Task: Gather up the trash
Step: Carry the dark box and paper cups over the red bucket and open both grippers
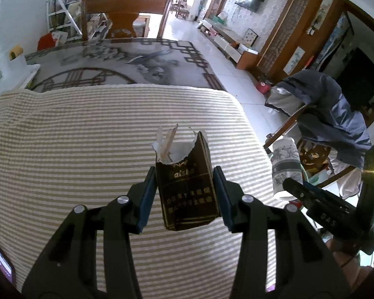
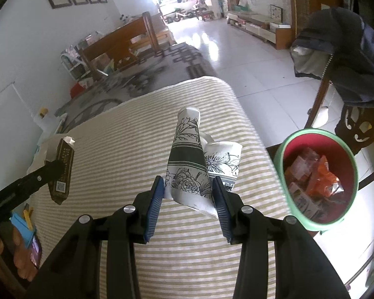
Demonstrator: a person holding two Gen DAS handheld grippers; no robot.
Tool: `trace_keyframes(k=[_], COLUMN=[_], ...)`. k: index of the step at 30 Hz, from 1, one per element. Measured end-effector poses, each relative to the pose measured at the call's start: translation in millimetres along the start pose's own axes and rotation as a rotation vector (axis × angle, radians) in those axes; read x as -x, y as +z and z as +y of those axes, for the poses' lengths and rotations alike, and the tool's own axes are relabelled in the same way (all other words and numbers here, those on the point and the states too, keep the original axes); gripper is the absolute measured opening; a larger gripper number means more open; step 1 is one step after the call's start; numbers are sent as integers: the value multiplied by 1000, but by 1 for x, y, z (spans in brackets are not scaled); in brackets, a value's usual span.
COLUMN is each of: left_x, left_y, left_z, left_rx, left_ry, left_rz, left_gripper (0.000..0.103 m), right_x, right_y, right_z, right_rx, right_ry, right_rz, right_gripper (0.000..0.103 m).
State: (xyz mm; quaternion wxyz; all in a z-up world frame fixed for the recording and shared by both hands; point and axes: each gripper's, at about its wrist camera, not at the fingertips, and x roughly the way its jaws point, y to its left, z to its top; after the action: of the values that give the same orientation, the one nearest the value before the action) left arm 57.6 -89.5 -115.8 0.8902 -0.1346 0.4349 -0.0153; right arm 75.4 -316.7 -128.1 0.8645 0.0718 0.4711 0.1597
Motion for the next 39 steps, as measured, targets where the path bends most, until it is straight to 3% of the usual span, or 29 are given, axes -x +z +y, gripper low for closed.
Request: trace_keyframes(k=[16, 34, 37, 38, 39], left_x=[-29, -86, -93, -95, -97], left_y=[12, 7, 7, 7, 7], left_z=[-118, -248, -263, -267, -271], left_rx=[-124, -284, -306, -312, -317], left_ry=[-69, -200, -223, -231, -236], left_rz=[-5, 80, 76, 78, 76], left_gripper=[44, 44, 50, 56, 72], right_x=[36, 66, 64, 62, 61], right_y=[17, 12, 15, 15, 16], right_z=[-95, -213, -222, -223, -226], right_rx=[-76, -248, -255, -257, -262], right_ry=[-22, -105, -105, -106, -108], right_rz=[-77, -105, -103, -103, -101], right_gripper=[40, 40, 41, 42, 47])
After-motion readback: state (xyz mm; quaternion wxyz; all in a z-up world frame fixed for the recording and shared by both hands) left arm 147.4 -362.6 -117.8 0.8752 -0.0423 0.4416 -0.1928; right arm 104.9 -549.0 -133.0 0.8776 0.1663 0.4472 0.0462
